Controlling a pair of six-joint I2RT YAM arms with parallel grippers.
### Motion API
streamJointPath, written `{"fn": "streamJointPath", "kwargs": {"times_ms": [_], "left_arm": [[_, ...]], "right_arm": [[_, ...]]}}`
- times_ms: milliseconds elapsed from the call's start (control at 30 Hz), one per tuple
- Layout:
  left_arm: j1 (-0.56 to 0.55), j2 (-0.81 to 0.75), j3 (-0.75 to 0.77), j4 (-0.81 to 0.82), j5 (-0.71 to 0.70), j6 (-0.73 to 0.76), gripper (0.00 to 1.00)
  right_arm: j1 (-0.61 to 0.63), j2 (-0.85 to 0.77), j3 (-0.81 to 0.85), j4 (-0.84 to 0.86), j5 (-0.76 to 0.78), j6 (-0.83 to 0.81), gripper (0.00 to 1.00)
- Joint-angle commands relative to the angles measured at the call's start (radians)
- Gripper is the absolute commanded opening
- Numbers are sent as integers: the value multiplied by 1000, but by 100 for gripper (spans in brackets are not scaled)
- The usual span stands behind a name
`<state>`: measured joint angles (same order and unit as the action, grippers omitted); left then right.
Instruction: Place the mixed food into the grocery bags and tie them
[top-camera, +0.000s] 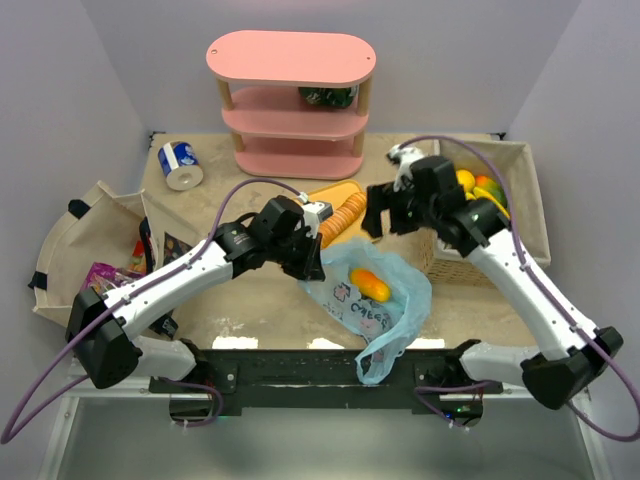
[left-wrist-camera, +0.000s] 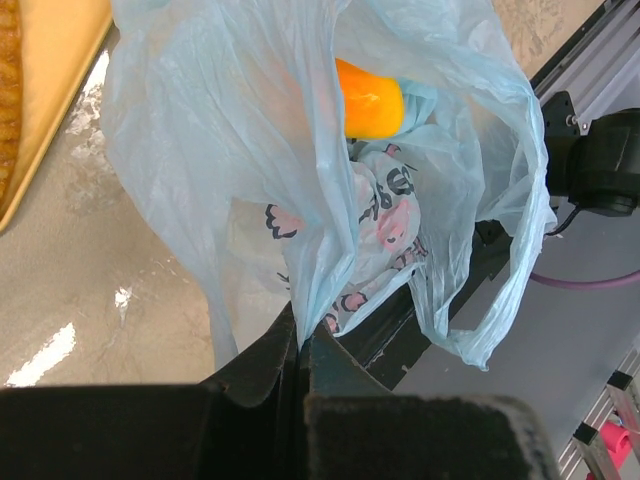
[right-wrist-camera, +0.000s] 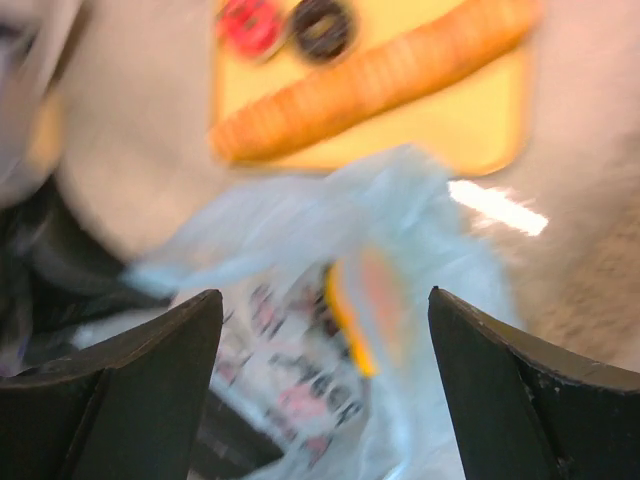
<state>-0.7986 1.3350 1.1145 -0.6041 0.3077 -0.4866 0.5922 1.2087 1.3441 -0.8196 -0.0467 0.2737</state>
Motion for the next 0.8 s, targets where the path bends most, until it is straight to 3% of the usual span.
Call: {"fn": "streamJointPath", "kwargs": {"times_ms": [0, 100, 233, 367, 400, 467, 767], "left_arm": [[6, -17, 4, -5, 13, 14, 0], [4, -14, -2, 4, 16, 13, 0], [6, -5, 7, -2, 28, 14, 0], [6, -16, 1, 1, 44, 10, 0], [6, -17, -2, 6, 47, 5, 0], [6, -25, -21, 17, 60, -4, 0], [7, -28, -90, 64, 94, -27, 0]], "right_arm": [[-291, 92, 104, -12, 77, -73, 89], [-457, 182, 150, 0, 166, -93, 96], [-619, 285, 70, 132, 282, -117, 98], [-654, 390, 26, 336, 344, -264, 99], [-655, 414, 20, 368, 355, -368, 99], [-672, 480, 20, 434, 316, -456, 99], [-701, 709, 78, 516, 452, -700, 99]]}}
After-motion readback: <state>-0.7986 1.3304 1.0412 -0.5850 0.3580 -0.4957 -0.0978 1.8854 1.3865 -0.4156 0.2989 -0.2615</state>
